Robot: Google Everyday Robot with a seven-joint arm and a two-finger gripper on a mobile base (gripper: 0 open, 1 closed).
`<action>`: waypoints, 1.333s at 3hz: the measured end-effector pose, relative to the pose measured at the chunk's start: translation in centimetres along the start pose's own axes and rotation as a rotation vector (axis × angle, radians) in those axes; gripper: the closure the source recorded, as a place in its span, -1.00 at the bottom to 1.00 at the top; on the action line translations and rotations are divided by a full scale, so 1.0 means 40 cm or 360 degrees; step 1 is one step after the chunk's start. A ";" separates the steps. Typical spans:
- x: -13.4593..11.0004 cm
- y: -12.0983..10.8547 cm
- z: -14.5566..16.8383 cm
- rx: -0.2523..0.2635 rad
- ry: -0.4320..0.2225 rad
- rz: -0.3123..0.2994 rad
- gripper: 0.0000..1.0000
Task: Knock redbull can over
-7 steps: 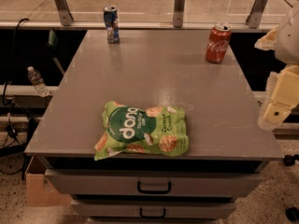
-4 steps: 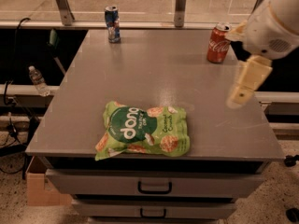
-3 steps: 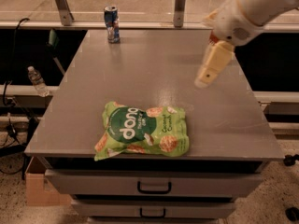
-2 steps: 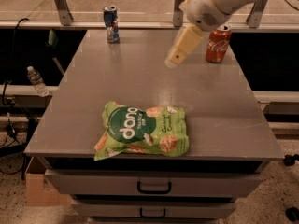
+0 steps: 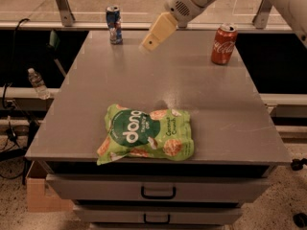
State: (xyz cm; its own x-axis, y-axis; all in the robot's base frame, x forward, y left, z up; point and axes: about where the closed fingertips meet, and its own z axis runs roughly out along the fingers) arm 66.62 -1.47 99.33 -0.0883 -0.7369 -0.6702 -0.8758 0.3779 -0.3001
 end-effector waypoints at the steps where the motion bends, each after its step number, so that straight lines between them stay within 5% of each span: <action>1: 0.008 -0.001 0.006 0.0008 -0.0045 0.0051 -1.00; 2: 0.041 -0.041 0.086 0.0054 -0.0112 0.0136 -1.00; 4: 0.022 -0.292 0.299 0.0330 -0.0444 0.0345 -1.00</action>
Offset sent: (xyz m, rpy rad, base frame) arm 0.1179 0.0014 -0.0390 0.2954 -0.1786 -0.2048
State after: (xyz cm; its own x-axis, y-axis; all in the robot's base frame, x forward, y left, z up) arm 82.45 0.15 94.13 -0.1032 -0.4583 -0.8828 -0.7345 0.6336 -0.2431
